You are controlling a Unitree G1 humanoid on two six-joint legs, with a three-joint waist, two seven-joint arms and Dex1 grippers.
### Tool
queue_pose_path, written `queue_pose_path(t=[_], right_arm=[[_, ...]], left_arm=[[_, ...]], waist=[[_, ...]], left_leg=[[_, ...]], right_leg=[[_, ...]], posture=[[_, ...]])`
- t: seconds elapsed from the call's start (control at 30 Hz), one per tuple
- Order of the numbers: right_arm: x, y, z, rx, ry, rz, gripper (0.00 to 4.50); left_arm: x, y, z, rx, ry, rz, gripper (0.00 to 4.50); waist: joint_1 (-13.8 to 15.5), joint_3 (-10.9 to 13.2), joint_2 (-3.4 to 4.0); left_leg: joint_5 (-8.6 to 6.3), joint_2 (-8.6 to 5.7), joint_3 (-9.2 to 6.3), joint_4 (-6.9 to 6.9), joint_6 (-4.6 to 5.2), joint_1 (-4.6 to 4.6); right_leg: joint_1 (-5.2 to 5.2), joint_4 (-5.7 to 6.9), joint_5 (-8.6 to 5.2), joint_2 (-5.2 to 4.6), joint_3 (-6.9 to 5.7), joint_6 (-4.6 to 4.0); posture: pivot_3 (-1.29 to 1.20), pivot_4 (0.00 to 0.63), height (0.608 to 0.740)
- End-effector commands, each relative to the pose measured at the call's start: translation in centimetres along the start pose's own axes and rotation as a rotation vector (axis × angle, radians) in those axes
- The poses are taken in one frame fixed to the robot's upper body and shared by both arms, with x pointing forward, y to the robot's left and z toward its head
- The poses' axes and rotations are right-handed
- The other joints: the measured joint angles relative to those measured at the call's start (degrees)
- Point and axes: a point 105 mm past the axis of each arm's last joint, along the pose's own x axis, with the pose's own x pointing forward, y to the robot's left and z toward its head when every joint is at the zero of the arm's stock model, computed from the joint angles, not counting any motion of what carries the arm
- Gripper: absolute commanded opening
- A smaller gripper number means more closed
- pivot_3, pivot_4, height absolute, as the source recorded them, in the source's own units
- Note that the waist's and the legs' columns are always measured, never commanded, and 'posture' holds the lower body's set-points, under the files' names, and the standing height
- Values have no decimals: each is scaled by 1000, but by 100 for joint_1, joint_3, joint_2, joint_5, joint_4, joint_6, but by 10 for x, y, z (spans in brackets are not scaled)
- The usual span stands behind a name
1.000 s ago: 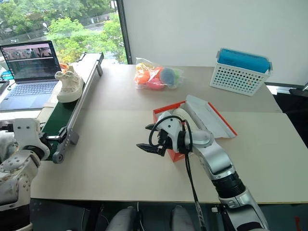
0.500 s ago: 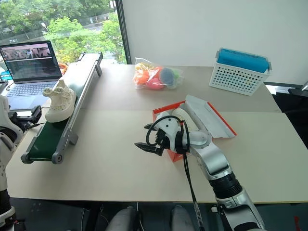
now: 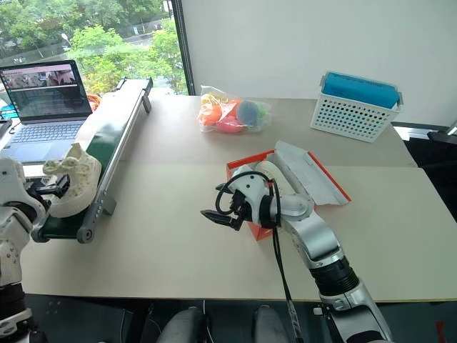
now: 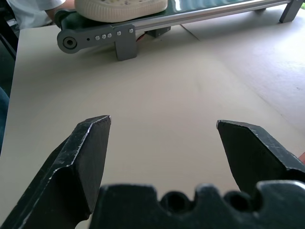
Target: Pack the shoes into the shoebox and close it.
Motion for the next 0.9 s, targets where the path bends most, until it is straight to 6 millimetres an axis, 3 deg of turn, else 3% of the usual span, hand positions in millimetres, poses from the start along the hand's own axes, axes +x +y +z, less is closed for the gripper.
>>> queue_pose_path(t=[0.03, 0.07, 0.17, 0.23, 0.3, 0.37, 0.47, 0.67, 0.77, 0.9], right_arm=[[-6, -4, 19, -27, -53, -26, 4272], [-7, -5, 19, -26, -56, -31, 4272], [-8, -7, 22, -23, -60, -39, 4500], [-8, -7, 23, -21, -63, -42, 4500], [-8, -8, 23, -18, -64, -43, 4500], [-8, -8, 23, -17, -65, -44, 4500], [-9, -11, 26, -14, -74, -52, 4500], [-10, -15, 28, -8, -79, -67, 4500], [-10, -16, 28, -4, -79, -74, 4500], [-10, -19, 26, 1, -75, -86, 4500]], left_arm=[[0, -7, -7, -46, 33, -6, 4500], [0, -11, -8, -57, 38, -21, 4500], [-2, -21, -3, -79, 20, -44, 3868], [-2, -25, 2, -86, 7, -53, 3004], [-3, -28, 9, -78, -18, -59, 2461], [-3, -30, 12, -82, -28, -63, 1530], [-2, -32, 14, -110, -33, -72, 668], [-1, -35, 16, -130, -41, -77, 668], [-3, -43, 29, -163, -121, -96, 668], [-13, -60, 63, -222, -305, -167, 668]], waist=[[0, -3, -6], [2, -3, -6], [42, -4, -8], [69, -5, -8], [95, -5, -9], [98, -6, -10], [99, -6, -10], [117, -6, -11], [143, -6, -12], [156, -11, -19]], left_leg=[[0, 0, 0, 1, 0, 0], [0, 0, 0, 0, 0, 1], [0, -4, -1, 1, 0, 6], [0, -5, -1, 2, 0, 7], [1, -6, -2, 2, -1, 10], [3, -6, -4, 2, -4, 9], [4, -6, -4, 1, -5, 9], [4, -11, -4, 1, -4, 8], [4, -12, -5, 2, -4, 8], [4, -17, -9, 3, -3, 6]], right_leg=[[0, 1, 0, 2, -2, 0], [0, 1, 0, 1, -1, 0], [4, 0, 0, -10, -2, 0], [7, -1, 0, -11, -3, 0], [8, 0, 0, -11, -3, 0], [8, 0, 0, -10, -4, 0], [6, 0, 0, -9, -4, 0], [7, 0, 0, -8, -5, 0], [8, 0, 0, -8, -7, 0], [10, -2, 0, -11, -10, 0]], posture=[[0, 150, 740], [0, 150, 740], [0, 150, 740], [0, 150, 740], [0, 150, 740], [0, 150, 740], [0, 150, 740], [0, 150, 740], [0, 150, 740], [0, 150, 740]])
